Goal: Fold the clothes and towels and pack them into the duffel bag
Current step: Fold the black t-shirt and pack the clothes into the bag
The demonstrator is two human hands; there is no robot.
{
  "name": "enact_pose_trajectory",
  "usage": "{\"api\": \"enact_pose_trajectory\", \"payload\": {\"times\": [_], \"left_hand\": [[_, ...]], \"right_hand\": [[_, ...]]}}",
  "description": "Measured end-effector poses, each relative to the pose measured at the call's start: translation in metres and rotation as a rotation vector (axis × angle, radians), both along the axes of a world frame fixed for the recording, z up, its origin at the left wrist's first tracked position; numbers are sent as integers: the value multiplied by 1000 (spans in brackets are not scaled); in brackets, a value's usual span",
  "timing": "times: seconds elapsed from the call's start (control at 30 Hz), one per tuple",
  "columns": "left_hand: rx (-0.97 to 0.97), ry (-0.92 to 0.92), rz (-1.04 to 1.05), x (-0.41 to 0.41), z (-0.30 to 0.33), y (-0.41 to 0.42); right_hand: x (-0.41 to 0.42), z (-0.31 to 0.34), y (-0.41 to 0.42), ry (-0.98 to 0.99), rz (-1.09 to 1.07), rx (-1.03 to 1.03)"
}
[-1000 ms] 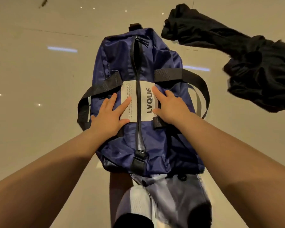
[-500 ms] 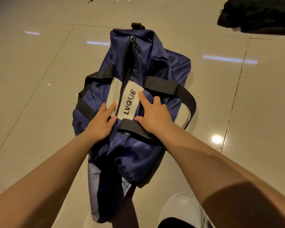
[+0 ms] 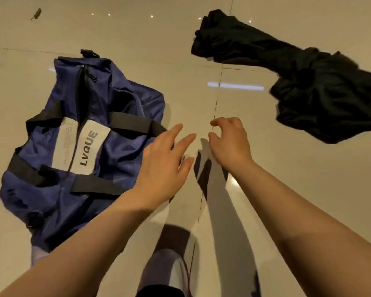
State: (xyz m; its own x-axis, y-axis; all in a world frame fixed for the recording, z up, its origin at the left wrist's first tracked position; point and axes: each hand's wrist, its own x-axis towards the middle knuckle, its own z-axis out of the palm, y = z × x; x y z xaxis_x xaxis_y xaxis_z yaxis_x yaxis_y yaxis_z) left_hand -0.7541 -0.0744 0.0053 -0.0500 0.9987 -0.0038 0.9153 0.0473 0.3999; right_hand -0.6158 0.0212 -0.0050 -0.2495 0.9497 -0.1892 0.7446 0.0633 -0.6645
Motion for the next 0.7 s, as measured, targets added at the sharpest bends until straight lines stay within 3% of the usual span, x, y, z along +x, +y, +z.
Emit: {"api": "enact_pose_trajectory", "payload": {"times": [0.23,0.43,0.6,0.7], "left_hand": [[-638,150,-195,101,-64,26],[-730,189,-185,103,-72,28],[-724,142,-199,102,-73,29],[-690,178,-192,105,-66,27]], "right_hand": [[160,-9,54,-390,-267,-31],[212,-47,64,-560,-46,-169],[210,-41,60,-594,49,-24],[213,-28,29,-703,194,-39]]}}
